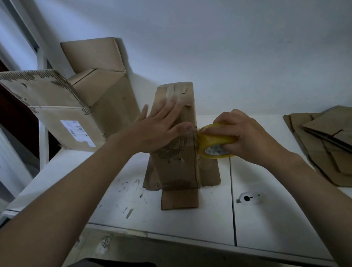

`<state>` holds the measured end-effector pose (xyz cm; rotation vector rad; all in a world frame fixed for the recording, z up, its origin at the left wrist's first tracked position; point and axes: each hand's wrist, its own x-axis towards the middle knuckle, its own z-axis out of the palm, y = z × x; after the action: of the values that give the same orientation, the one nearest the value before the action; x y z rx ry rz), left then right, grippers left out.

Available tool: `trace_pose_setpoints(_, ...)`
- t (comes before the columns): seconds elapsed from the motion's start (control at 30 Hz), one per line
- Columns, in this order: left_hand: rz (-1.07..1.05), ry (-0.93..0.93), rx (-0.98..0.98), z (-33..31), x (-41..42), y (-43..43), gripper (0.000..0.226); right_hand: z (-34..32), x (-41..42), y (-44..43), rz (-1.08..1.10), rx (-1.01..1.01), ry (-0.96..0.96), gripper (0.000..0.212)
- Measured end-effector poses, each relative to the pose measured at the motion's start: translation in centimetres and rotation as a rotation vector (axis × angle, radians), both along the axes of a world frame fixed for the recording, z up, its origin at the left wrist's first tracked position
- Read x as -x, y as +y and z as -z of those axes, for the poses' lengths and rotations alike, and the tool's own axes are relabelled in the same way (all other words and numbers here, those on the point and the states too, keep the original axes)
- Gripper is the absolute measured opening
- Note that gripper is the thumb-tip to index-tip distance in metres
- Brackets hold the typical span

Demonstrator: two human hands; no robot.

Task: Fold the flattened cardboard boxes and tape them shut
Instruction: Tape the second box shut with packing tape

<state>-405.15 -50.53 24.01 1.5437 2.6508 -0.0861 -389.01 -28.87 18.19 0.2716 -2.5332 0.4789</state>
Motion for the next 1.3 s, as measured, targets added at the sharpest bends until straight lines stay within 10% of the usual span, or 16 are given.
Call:
trace_pose_setpoints(0.2, -0.097, -0.164, -0.278, 1.5, 1.8, -2.2, 0.078, 0.6, 0.6, 0.0, -0.014, 0.002, 0.035, 0.055)
trace_pose_setpoints(0.33, 0.023, 0.242, -0.351, 2.2, 0.2, -1.4, 0.064, 0.6, 0.7, -0.2, 0.01, -0.016, 0.069, 0.047)
trace_pose_setpoints(0.43, -0.096, 0.175, -0.34, 2.3, -1.8, -0.2, 0.06, 0.6, 0.7, -0.4, 0.019, -0.036, 0.089, 0.044)
trace_pose_setpoints(0.73, -0.285, 0.051, -0.255, 1.9, -2.7, 0.5, 0.133, 1.1, 0.5, -0.5, 0.022, -0.002, 0.066, 0.049)
trace_pose_setpoints(1.13, -0.312, -0.429, -0.983, 4.2, -3.3, -1.5, 0.122, 1.1, 0.4, -0.6, 0.024, 0.055, 0.038, 0.056)
trace_pose_setpoints(1.3, -0.33, -0.523, -1.168, 5.8, -3.8, -1.0, 0.084, 1.3, 0.2, -0.9, 0.036, 0.096, 0.044, 0.059)
